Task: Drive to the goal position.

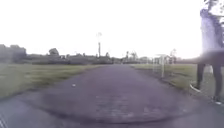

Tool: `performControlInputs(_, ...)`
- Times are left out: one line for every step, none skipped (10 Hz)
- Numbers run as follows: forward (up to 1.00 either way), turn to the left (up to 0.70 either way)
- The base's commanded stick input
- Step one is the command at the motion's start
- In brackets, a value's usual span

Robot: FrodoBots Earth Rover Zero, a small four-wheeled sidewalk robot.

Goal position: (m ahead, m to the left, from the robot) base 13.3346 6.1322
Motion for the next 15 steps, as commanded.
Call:
performControlInputs(0.70,0.00)
performControlInputs(0.70,0.00)
performControlInputs(0.70,0.00)
performControlInputs(0.70,0.00)
performControlInputs(0.70,0.00)
performControlInputs(0.70,0.00)
performControlInputs(0.70,0.00)
performControlInputs(0.70,0.00)
performControlInputs(0.70,0.00)
performControlInputs(0.70,0.00)
performControlInputs(0.70,0.00)
performControlInputs(0.70,0.00)
performControlInputs(0.70,0.00)
performControlInputs(0.70,-0.14)
performControlInputs(0.70,-0.14)
